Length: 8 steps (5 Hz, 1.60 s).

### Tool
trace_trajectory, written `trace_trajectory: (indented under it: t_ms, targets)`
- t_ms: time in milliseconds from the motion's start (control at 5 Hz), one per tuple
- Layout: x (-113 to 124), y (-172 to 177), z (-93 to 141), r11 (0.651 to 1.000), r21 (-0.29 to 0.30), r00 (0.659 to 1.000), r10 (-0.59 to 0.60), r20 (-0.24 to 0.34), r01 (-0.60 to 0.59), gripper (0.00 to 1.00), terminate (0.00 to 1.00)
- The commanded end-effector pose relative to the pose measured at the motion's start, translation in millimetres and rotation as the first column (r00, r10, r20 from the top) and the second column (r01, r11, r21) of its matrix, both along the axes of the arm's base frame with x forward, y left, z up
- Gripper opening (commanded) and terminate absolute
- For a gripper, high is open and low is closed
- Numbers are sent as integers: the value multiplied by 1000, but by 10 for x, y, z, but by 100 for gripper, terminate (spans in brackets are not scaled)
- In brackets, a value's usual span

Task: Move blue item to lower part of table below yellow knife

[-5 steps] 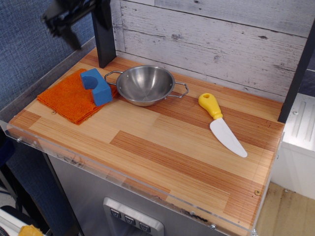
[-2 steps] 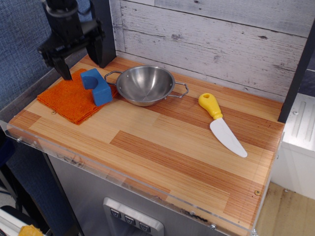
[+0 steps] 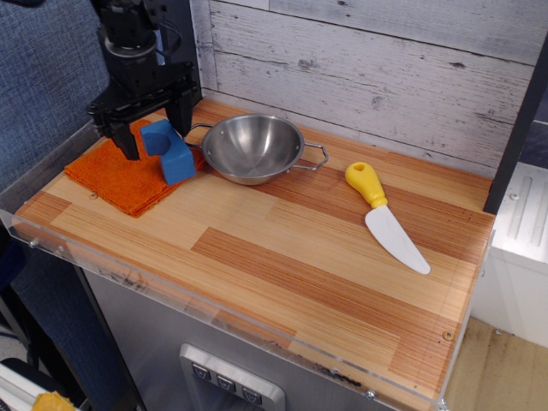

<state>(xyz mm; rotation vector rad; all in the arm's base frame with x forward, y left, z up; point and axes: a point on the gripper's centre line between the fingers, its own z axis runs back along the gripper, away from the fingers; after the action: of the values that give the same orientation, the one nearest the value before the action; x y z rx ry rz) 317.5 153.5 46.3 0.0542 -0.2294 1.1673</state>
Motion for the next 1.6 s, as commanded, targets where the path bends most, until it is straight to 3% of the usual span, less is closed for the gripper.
trace_trajectory:
  t_ms: [0, 200, 800, 1000, 1400]
  targets:
    - [112, 12, 84, 1000, 27, 999, 7, 40, -8, 100, 0]
    - [155, 1, 67, 1000, 22, 998, 18, 54, -20, 0, 0]
    - [181, 21, 163, 999, 44, 996, 16, 87, -20, 0, 0]
    - [214, 73, 348, 998, 28, 991, 55, 120, -59, 0, 0]
    - [282, 209, 1061, 992, 38, 959, 104, 264, -118, 0, 0]
